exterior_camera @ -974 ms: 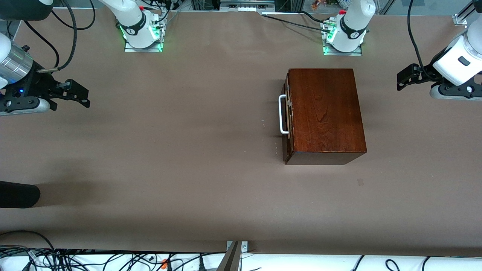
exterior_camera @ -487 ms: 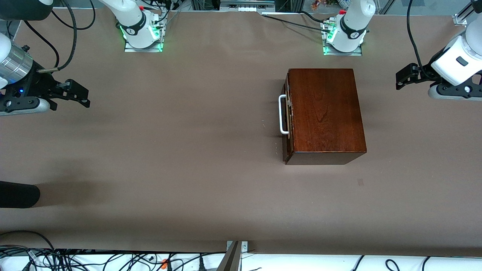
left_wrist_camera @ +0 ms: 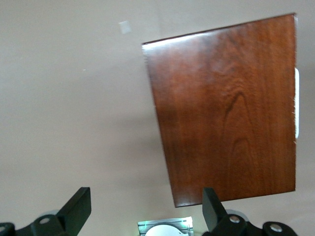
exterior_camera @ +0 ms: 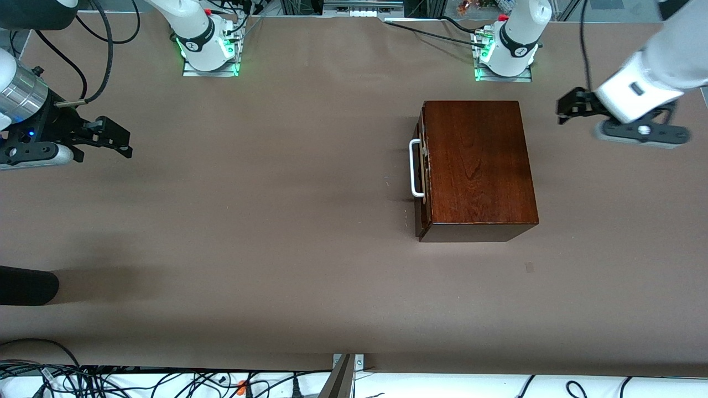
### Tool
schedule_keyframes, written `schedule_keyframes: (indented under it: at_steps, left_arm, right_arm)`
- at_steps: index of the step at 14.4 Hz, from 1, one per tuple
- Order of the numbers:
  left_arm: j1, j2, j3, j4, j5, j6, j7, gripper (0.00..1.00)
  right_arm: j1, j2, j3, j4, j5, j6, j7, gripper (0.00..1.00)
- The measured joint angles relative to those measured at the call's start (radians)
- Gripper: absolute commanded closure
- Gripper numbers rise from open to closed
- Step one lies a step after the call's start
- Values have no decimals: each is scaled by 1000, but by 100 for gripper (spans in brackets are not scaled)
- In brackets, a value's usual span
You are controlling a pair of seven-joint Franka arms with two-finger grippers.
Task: Open drawer, take yellow block, close drawer
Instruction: 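Reach the left gripper to the white drawer handle of the wooden box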
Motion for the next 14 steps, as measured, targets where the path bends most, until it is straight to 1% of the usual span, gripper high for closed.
schedule_keyframes:
  at_steps: [2, 4, 9, 10, 11, 12, 14]
  left_arm:
    - [-3, 24, -64, 0, 0, 3, -43, 0]
    - [-5, 55, -140, 0, 0, 36, -123, 0]
    - [-17, 182, -343, -4, 1, 209, -415, 0]
    - [-30, 214, -367, -5, 1, 248, -461, 0]
    - [-52, 246, -378, -6, 7, 280, -492, 0]
    - [-82, 277, -381, -6, 35, 308, -520, 0]
    - [-150, 335, -383, -6, 135, 341, -595, 0]
  right_arm:
    - [0, 0, 0, 0, 0, 0, 0, 0]
    - [0, 0, 0, 0, 0, 0, 0, 0]
    - [0, 0, 0, 0, 0, 0, 0, 0]
    - [0, 0, 0, 0, 0, 0, 0, 0]
    - [0, 0, 0, 0, 0, 0, 0, 0]
    - [0, 0, 0, 0, 0, 0, 0, 0]
    - [0, 0, 0, 0, 0, 0, 0, 0]
